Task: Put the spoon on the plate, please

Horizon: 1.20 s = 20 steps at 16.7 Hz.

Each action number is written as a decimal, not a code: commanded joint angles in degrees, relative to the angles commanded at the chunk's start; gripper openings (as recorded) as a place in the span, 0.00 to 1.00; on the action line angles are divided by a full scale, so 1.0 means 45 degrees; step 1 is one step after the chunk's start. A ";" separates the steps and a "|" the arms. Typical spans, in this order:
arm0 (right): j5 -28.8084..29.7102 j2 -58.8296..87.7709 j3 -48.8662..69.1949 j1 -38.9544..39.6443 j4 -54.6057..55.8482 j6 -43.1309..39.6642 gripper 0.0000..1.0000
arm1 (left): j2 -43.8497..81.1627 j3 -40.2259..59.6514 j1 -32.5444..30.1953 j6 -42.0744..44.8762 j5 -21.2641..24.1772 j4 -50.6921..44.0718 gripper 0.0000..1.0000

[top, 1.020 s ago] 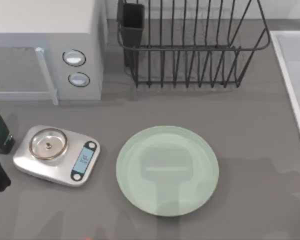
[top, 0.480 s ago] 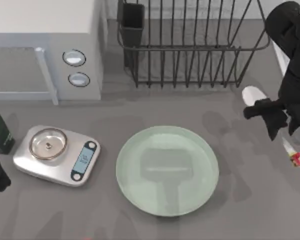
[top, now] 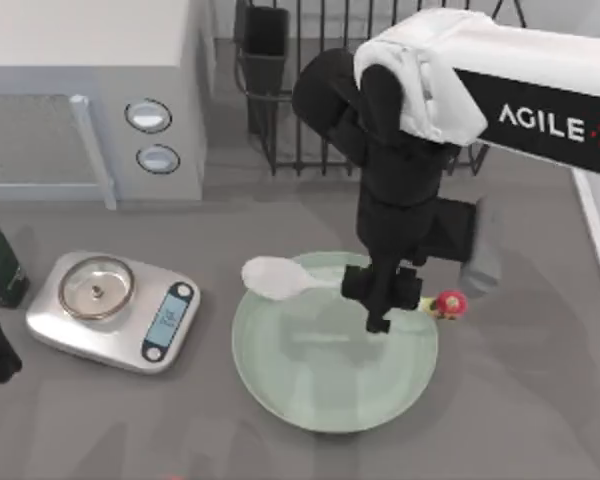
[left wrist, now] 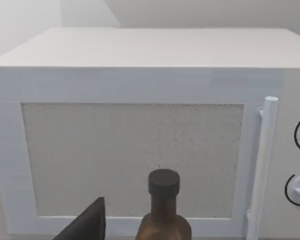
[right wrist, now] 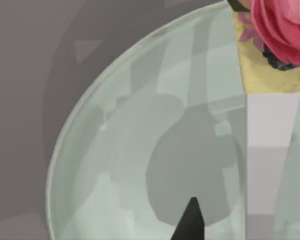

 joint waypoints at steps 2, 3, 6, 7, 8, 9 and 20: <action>0.0055 0.0307 0.0427 0.0687 0.0087 -0.0997 0.00 | 0.0000 0.0000 0.0000 0.0000 0.0000 0.0000 1.00; 0.0075 0.0404 0.0560 0.0904 0.0115 -0.1296 0.00 | 0.0000 0.0000 0.0000 0.0000 0.0000 0.0000 1.00; 0.0090 0.0470 0.0651 0.1055 0.0137 -0.1505 0.00 | 0.0000 0.0000 0.0000 0.0000 0.0000 0.0000 1.00; 0.0090 0.0470 0.0651 0.1055 0.0137 -0.1505 0.00 | 0.0000 0.0000 0.0000 0.0000 0.0000 0.0000 1.00; 0.0090 0.0470 0.0651 0.1055 0.0137 -0.1505 0.00 | 0.0000 0.0000 0.0000 0.0000 0.0000 0.0000 1.00; 0.0081 0.0419 0.0613 0.1005 0.0127 -0.1472 0.00 | 0.0000 0.0000 0.0000 0.0000 0.0000 0.0000 1.00; 0.0742 0.0242 0.0396 0.0290 0.1492 -0.1232 0.00 | 0.0000 0.0000 0.0000 0.0000 0.0000 0.0000 1.00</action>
